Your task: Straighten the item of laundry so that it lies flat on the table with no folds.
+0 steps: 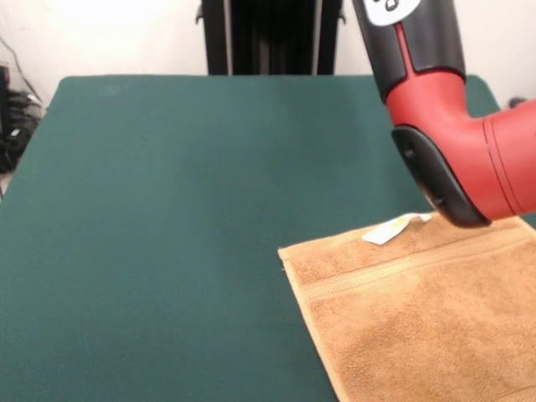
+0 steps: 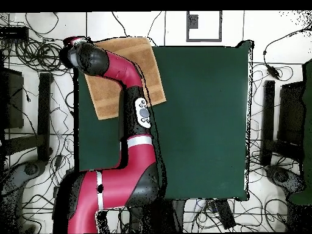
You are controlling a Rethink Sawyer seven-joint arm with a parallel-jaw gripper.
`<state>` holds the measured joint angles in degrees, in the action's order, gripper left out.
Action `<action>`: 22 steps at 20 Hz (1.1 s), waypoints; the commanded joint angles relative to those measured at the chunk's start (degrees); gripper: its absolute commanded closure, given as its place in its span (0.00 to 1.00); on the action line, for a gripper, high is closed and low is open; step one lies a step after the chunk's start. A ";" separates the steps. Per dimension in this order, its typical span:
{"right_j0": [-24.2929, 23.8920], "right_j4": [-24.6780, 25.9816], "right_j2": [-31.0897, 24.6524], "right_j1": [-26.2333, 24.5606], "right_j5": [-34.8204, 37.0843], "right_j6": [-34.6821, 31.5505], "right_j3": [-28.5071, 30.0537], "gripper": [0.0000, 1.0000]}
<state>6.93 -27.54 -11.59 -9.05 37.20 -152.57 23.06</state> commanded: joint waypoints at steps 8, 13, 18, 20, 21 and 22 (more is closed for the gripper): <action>2.87 -0.71 6.96 -0.74 11.86 -16.28 -3.80 1.00; 3.66 -1.99 8.19 -0.78 12.56 -17.59 -4.65 1.00; 3.04 -2.95 7.07 -0.99 12.61 -14.26 -4.25 0.00; 2.95 -3.04 7.36 -1.22 12.90 -13.44 -4.33 0.00; 2.96 -3.16 7.50 -1.27 13.03 -13.29 -4.38 0.00; 3.01 -3.13 7.82 -1.31 13.22 -13.32 -4.49 0.00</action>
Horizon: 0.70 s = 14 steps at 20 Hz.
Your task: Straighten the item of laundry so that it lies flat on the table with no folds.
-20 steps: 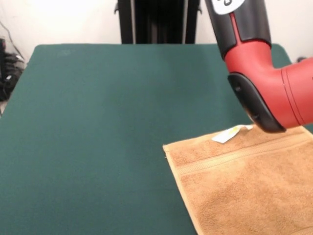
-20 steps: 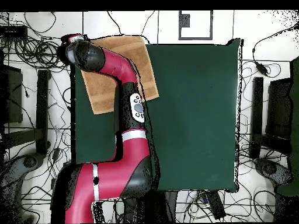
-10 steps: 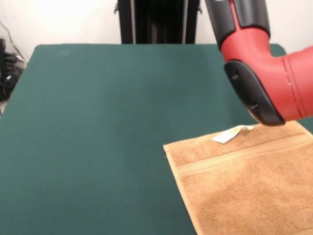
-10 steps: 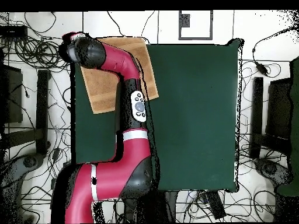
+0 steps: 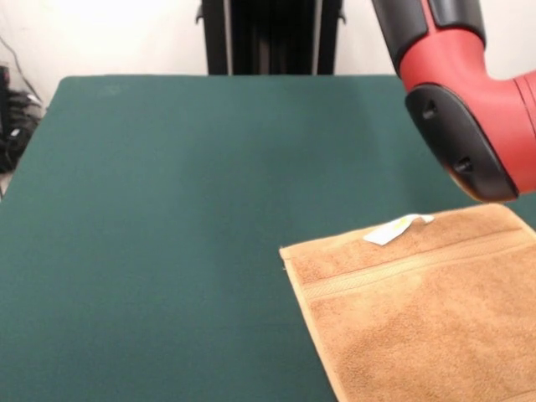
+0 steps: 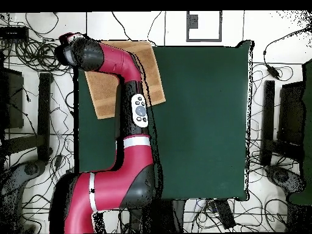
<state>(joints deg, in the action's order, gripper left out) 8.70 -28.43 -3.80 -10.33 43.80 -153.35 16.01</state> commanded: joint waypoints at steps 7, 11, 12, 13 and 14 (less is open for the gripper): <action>0.57 -1.93 -0.42 -0.33 7.32 -10.30 3.08 0.00; 0.38 -1.62 0.11 -0.32 8.77 -9.63 2.97 0.00; 0.37 -1.64 0.24 -0.24 9.09 -9.87 2.94 0.00; 0.22 -1.67 0.00 -0.35 8.97 -9.59 3.06 0.00; 0.23 -1.66 0.04 -0.38 8.91 -9.51 2.95 0.00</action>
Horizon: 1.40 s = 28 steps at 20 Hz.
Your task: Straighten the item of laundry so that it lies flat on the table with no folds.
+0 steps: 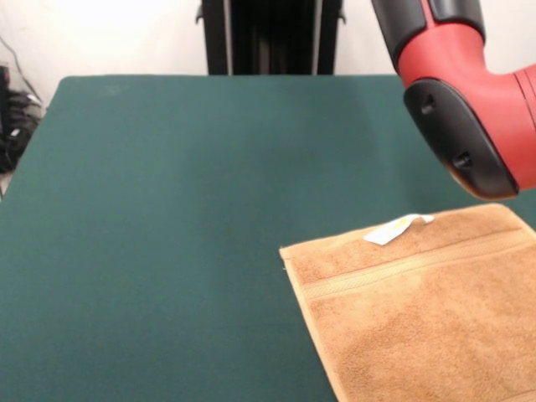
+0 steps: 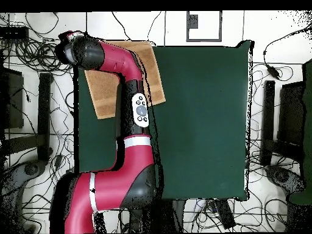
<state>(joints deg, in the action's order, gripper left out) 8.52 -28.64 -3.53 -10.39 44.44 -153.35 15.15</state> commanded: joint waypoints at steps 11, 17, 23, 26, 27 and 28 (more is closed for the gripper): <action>0.07 -0.96 -0.99 0.02 9.90 -6.73 3.93 1.00; -0.13 -1.19 -1.81 0.33 10.07 -6.43 4.39 1.00; -2.20 -0.94 -3.39 5.93 10.76 -3.32 12.02 1.00; -5.73 -1.06 -4.63 15.42 8.57 5.36 29.50 1.00; -6.98 -0.50 -4.66 18.99 7.30 9.28 36.74 1.00; -8.17 0.07 -4.81 21.87 6.09 13.00 42.77 1.00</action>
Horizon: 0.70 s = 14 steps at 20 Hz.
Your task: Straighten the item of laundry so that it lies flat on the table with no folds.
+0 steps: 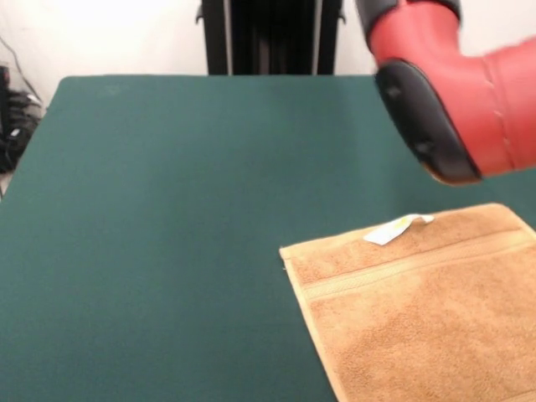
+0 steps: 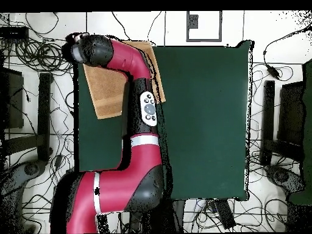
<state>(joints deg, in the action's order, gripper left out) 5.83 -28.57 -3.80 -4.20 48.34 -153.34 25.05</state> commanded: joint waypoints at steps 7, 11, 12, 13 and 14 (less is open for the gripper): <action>-10.78 11.76 -4.22 22.19 -0.48 27.32 48.48 1.00; -12.29 21.05 -3.24 21.96 0.73 31.07 48.96 1.00; -12.18 23.94 -2.49 21.51 0.40 31.42 48.48 1.00; -12.29 26.85 -2.34 20.78 -1.08 31.71 47.99 1.00; -12.11 29.11 -1.86 19.78 -2.23 31.00 47.62 1.00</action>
<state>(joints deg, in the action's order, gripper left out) -7.79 -10.02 -3.28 15.58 48.10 -143.16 58.34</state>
